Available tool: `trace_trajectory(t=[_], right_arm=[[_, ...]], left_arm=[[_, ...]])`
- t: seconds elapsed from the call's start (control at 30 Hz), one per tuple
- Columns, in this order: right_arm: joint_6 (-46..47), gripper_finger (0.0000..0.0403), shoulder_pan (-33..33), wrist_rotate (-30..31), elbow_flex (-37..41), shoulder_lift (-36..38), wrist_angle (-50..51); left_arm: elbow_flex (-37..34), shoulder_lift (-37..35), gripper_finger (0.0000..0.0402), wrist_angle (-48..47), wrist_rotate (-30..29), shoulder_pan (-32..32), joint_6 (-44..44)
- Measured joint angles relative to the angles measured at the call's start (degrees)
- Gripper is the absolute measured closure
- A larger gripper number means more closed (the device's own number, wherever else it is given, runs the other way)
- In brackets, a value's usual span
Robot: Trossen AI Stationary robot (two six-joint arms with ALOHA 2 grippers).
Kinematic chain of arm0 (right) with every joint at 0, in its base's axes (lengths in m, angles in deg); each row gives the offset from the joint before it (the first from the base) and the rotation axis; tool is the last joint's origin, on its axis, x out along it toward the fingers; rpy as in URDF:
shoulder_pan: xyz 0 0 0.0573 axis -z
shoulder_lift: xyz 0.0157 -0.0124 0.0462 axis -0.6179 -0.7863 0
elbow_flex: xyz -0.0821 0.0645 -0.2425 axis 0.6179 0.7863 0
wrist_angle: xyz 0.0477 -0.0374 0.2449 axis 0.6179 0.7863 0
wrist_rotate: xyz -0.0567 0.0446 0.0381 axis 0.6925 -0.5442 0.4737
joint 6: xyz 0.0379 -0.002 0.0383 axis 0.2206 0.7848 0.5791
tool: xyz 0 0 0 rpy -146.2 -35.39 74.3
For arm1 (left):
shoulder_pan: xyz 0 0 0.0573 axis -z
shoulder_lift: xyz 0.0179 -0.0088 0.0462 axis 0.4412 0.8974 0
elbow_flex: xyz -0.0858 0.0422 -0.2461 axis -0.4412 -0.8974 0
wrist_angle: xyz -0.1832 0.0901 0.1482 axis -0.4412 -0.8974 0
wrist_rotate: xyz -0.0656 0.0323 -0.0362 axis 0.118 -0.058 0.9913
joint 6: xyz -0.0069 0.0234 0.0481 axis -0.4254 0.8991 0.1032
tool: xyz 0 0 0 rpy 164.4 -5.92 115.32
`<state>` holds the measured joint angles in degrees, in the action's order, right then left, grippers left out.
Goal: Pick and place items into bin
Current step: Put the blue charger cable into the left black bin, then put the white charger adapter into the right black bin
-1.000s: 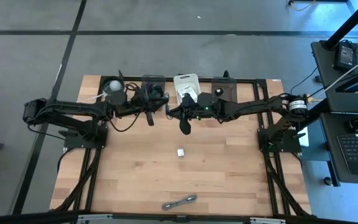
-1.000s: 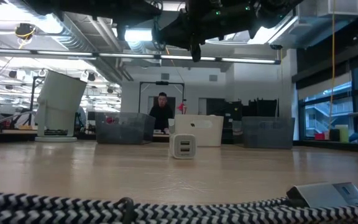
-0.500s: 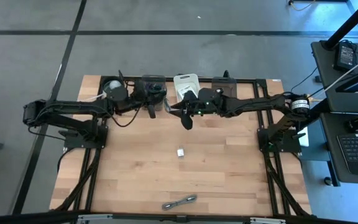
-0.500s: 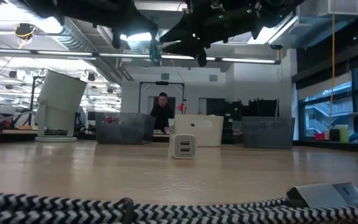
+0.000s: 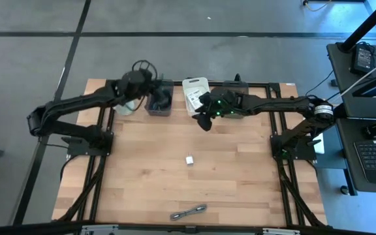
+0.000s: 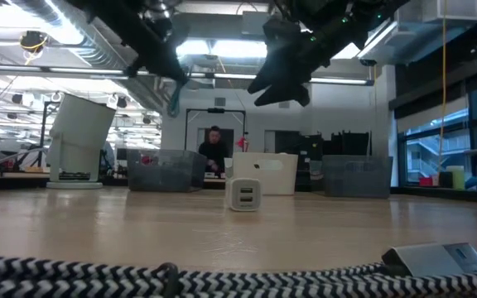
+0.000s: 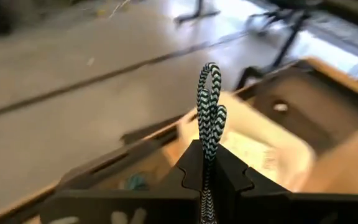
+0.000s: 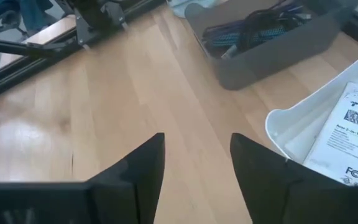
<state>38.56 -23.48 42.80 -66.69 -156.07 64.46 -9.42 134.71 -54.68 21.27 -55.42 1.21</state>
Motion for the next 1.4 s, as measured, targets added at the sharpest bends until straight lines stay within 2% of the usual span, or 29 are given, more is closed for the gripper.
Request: trace_trajectory(t=[0.1,0.27,0.6,1.03,1.4], right_arm=[[0.05,0.0223,0.0,0.02,0.0,0.0,-0.05],[1.01,0.0234,0.0,1.09,0.0,0.0,-0.07],[1.58,0.0238,-0.04,1.16,0.02,0.0,0.41],[1.43,0.0238,-0.04,1.16,0.02,0.0,0.82],[1.41,0.0238,-1.03,1.11,0.02,-0.02,4.88]], left_arm=[[2.57,4.4,0.0398,-4.29,1.85,-4.11,-3.55],[6.13,12.64,0.0398,-6.58,9.47,-9.27,-6.7],[9.51,22.44,0.0393,-10.12,9.76,-10.24,-9.29],[9.62,23.57,0.0325,-12.73,10.78,-10.66,-11.0],[9.6,21.98,0.0274,-12.58,10.74,-10.63,-6.7]])
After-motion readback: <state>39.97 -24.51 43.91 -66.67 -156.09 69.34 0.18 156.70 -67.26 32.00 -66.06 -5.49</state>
